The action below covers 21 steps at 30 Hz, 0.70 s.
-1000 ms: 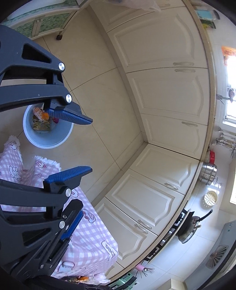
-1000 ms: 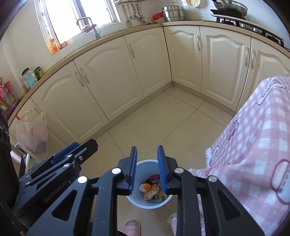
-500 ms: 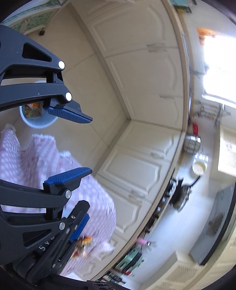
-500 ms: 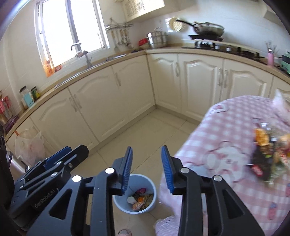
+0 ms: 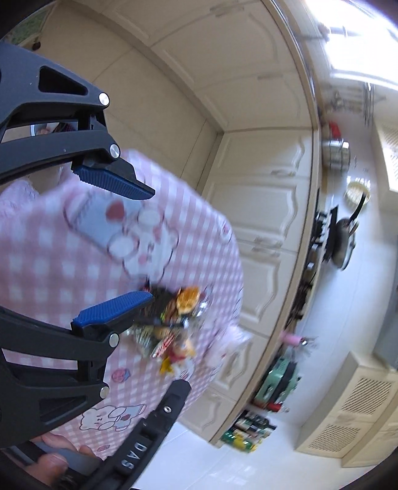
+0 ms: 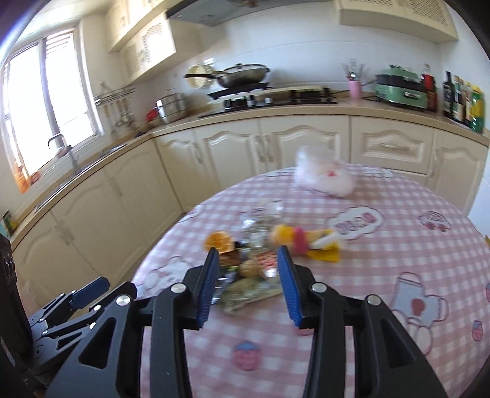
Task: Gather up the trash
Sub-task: 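Move both open grippers back over the remaining trash on the table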
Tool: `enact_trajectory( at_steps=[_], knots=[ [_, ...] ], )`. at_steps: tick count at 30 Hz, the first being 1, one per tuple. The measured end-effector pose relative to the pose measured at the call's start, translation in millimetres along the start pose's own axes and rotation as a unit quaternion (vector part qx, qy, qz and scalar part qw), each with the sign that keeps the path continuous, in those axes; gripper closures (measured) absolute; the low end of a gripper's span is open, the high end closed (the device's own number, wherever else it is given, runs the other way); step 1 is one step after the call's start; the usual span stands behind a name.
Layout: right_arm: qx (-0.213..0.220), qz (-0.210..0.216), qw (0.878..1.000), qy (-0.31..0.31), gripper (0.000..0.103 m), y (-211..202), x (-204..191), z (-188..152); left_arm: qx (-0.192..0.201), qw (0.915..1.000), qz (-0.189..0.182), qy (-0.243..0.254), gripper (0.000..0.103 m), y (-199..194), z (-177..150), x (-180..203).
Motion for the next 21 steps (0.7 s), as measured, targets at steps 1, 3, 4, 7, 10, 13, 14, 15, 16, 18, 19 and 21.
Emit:
enact_trajectory(
  at_steps=[1, 3, 4, 7, 10, 13, 14, 15, 16, 18, 19, 21],
  knots=[
    [0.000, -0.006, 1.000, 0.008, 0.063, 1.1, 13.0, 1.1, -0.004, 1.0000, -0.001, 0.003, 0.043, 4.0, -1.5, 5.5],
    [0.000, -0.012, 1.000, 0.017, 0.062, 3.0, 25.4, 1.8, -0.013, 0.9999, -0.004, 0.007, 0.043, 14.0, -2.6, 15.4],
    [-0.002, -0.015, 1.000, 0.020, 0.062, 4.9, 32.6, 1.4, -0.018, 0.9998, -0.007, 0.008, 0.043, 20.1, -3.1, 20.1],
    [-0.009, -0.019, 0.999, 0.026, 0.060, 12.3, 45.2, -0.1, -0.035, 0.9993, -0.013, 0.007, 0.043, 36.4, -4.8, 28.5],
    [-0.016, -0.020, 0.999, 0.030, 0.059, 20.7, 51.7, -2.7, -0.053, 0.9984, -0.017, 0.007, 0.043, 51.1, -7.0, 35.0],
    [-0.025, -0.019, 0.999, 0.028, 0.059, 30.0, 51.8, -2.6, -0.081, 0.9960, -0.038, 0.009, 0.047, 61.3, -10.2, 41.5],
    [-0.028, -0.019, 0.999, 0.025, 0.059, 32.8, 50.0, -2.0, -0.087, 0.9952, -0.045, 0.007, 0.049, 63.6, -9.8, 41.8],
    [-0.032, -0.019, 0.999, 0.022, 0.058, 36.7, 48.6, -1.5, -0.092, 0.9947, -0.047, 0.003, 0.051, 66.3, -8.6, 41.1],
    [-0.035, -0.019, 0.999, 0.019, 0.058, 39.3, 46.0, -1.4, -0.094, 0.9944, -0.047, 0.001, 0.052, 68.8, -7.4, 41.1],
    [-0.039, -0.017, 0.999, 0.014, 0.058, 43.4, 42.9, -0.4, -0.103, 0.9936, -0.048, 0.001, 0.054, 75.9, -5.0, 41.8],
    [-0.041, -0.019, 0.999, 0.010, 0.058, 45.5, 40.9, 0.5, -0.105, 0.9934, -0.045, 0.003, 0.055, 78.7, -4.3, 42.3],
    [-0.044, -0.021, 0.999, 0.006, 0.058, 48.5, 38.3, 2.0, -0.110, 0.9926, -0.050, 0.009, 0.073, 83.1, -3.8, 45.9]
  ],
)
Point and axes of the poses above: each gripper's, at about its wrist camera, not at the fingertips, and y roughly the way its jaws point, x to its right, z to its top, the point moved 8 cm from there along y, roughly the way its jaws point
